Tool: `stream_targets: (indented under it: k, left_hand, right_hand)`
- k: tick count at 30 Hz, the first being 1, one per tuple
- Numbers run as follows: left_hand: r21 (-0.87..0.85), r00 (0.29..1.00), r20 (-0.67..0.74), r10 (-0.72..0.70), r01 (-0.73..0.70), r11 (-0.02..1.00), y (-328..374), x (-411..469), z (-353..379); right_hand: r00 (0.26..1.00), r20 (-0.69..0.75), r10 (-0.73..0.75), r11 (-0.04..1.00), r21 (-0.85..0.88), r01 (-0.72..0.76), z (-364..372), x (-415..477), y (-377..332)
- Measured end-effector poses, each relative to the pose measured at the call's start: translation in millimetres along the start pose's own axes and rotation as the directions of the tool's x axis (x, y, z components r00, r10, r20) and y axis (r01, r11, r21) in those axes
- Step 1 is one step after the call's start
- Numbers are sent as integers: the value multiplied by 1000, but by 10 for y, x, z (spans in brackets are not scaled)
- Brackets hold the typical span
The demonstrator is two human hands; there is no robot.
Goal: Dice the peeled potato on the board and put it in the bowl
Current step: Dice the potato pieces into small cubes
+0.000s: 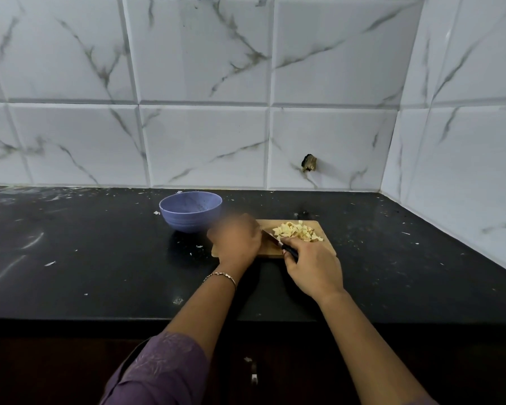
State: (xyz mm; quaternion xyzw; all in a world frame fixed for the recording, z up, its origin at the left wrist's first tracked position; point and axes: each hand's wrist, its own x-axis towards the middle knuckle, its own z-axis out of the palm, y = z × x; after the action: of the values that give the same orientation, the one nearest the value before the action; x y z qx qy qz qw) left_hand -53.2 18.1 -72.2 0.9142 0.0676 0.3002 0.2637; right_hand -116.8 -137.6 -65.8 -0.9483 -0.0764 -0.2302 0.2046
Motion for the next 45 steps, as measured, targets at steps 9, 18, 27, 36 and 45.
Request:
stream_targets:
  k: [9, 18, 27, 36, 45]
  left_hand:
    - [59, 992, 64, 105, -109, 992, 83, -26, -6]
    - [155, 946, 175, 273, -300, 941, 163, -72, -18]
    - [197, 975, 137, 174, -199, 960, 88, -206, -125]
    - [226, 921, 313, 232, -309, 924, 131, -328, -190]
    - [239, 906, 347, 242, -335, 911, 139, -346, -194]
  right_hand:
    - [989, -87, 123, 989, -77, -130, 72, 47, 32]
    - [987, -109, 117, 986, -103, -128, 129, 87, 42]
    - [989, -132, 65, 996, -53, -73, 75, 3, 13]
    - [995, -103, -10, 991, -135, -4, -25, -172, -54]
    - [995, -93, -46, 992, -124, 34, -59, -245, -56]
